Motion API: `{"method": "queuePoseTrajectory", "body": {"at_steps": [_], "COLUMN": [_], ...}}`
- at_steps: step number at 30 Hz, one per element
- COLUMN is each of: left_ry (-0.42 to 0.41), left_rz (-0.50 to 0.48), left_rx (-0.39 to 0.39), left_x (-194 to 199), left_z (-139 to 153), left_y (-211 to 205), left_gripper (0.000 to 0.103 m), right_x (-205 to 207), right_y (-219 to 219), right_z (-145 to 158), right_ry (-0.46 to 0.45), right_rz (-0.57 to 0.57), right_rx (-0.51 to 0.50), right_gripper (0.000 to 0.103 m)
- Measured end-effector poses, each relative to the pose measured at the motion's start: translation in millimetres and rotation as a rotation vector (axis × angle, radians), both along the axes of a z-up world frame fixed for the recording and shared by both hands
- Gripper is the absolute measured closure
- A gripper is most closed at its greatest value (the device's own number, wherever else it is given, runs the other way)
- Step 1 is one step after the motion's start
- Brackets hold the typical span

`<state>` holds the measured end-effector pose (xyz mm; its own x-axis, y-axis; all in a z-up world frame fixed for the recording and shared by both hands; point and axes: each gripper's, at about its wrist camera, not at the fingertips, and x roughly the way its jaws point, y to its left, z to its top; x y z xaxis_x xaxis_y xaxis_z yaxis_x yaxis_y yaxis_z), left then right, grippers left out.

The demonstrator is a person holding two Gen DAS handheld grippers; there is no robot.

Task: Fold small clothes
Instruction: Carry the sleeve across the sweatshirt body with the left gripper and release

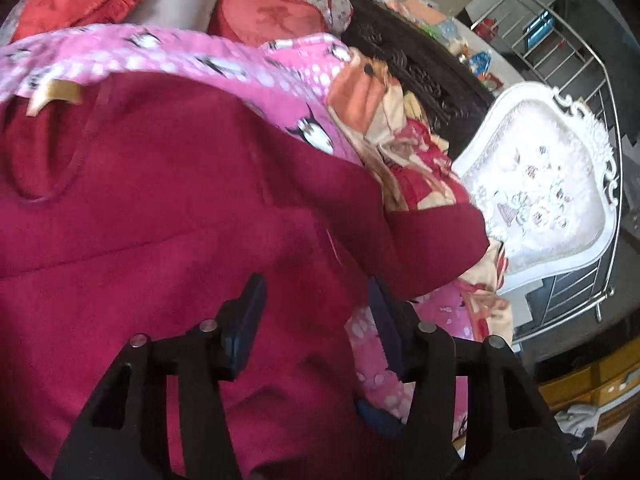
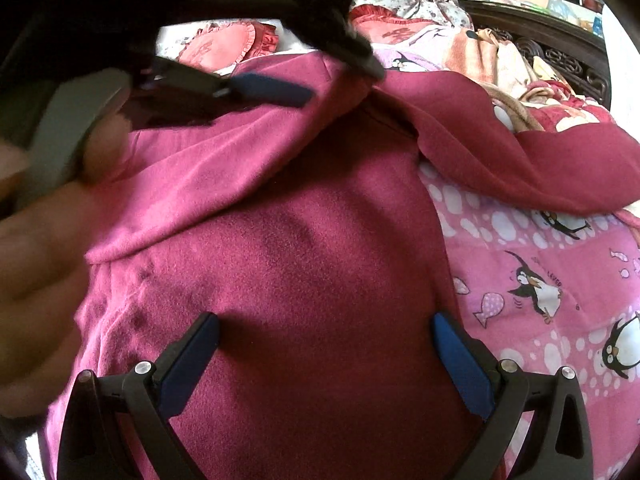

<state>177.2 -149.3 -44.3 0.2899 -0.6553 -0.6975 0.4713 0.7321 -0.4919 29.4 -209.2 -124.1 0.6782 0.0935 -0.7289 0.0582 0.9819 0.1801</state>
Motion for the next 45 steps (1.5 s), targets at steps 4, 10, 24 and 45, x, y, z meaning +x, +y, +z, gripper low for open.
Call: {"method": "queuePoseTrajectory", "body": {"at_steps": [4,10,24,45], "left_ry": [-0.117,-0.133,-0.169,-0.231], "left_rz": [0.111,0.534,0.427,0.426], "left_rx": [0.047,0.253,0.156,0.242], "left_x": [-11.5,-3.4,-77.9,-89.5], "left_z": [16.0,-21.8,-39.5,-60.0], "left_y": [65.1,204.0,203.0,190.8], "left_gripper": [0.051,0.051,0.038,0.032], "right_x": [0.2,1.5,14.0,12.8], "right_y": [0.8,1.8,-9.8,-250.2], "right_z": [0.3,-0.2,65.6,81.2], "right_ry": [0.004,0.011,-0.059,-0.235], "right_rz": [-0.001,-0.003,-0.002,-0.332], "right_rx": [-0.004,-0.019,-0.008,0.144], "right_gripper": [0.000,0.000,0.011,0.018]}}
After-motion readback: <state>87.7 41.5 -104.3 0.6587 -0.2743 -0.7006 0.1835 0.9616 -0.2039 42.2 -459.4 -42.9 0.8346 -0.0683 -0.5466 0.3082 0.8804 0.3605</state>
